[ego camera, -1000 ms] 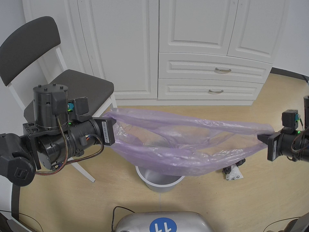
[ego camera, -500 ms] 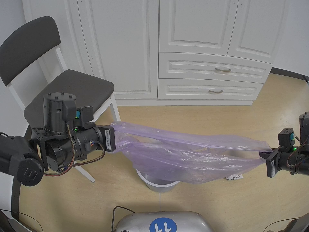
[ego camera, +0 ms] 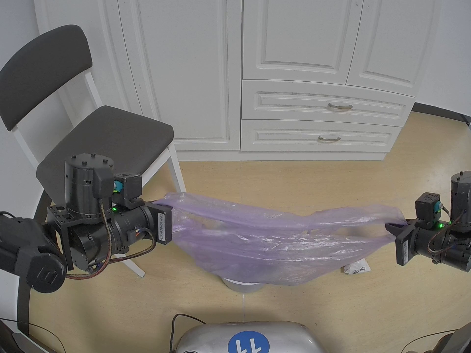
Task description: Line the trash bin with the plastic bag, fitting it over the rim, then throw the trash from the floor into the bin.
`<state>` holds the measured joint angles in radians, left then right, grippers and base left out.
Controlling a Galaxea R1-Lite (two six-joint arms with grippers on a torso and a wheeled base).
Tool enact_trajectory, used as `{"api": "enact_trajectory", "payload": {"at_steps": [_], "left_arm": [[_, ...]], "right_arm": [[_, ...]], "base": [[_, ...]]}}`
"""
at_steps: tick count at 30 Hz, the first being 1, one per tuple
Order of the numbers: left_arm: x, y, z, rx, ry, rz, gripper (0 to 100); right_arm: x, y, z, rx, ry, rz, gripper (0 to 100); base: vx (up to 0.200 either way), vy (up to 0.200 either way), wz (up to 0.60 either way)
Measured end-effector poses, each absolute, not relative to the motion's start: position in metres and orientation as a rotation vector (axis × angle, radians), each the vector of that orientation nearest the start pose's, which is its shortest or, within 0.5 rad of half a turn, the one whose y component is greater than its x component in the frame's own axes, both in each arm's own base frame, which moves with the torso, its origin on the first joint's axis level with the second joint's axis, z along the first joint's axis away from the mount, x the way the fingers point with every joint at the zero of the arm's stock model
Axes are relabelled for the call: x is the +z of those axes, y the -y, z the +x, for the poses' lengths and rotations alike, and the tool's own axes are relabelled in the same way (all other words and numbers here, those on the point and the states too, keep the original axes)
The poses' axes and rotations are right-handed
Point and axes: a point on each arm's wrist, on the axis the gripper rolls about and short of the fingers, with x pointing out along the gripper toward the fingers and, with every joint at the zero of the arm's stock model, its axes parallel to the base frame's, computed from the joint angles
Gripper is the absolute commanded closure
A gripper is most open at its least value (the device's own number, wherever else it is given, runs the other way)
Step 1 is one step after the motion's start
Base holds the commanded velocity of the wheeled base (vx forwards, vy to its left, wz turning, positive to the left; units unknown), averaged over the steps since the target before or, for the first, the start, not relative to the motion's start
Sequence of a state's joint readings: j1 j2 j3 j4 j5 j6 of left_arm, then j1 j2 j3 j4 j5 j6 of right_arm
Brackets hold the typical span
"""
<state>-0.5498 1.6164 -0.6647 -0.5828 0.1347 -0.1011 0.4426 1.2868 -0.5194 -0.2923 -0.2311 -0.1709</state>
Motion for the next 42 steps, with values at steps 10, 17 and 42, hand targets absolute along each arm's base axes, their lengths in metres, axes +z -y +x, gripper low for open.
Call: {"api": "enact_trajectory", "payload": {"at_steps": [10,17,42], "left_arm": [[0.167,0.162,0.226,-0.520,-0.222,-0.029,100],[0.165,0.176,0.224,-0.609,-0.132,-0.099,100],[0.128,0.212,0.260,-0.622,-0.241,-0.258,100]], "right_arm": [[0.159,-0.094,0.179,0.311,-0.288,-0.279,100],[0.154,-0.107,0.189,0.355,-0.220,-0.182,100],[0.096,-0.191,0.253,0.557,-0.273,0.298,100]], "base": [[0.000,0.000,0.00],[0.000,0.000,0.00],[0.000,0.000,0.00]]}}
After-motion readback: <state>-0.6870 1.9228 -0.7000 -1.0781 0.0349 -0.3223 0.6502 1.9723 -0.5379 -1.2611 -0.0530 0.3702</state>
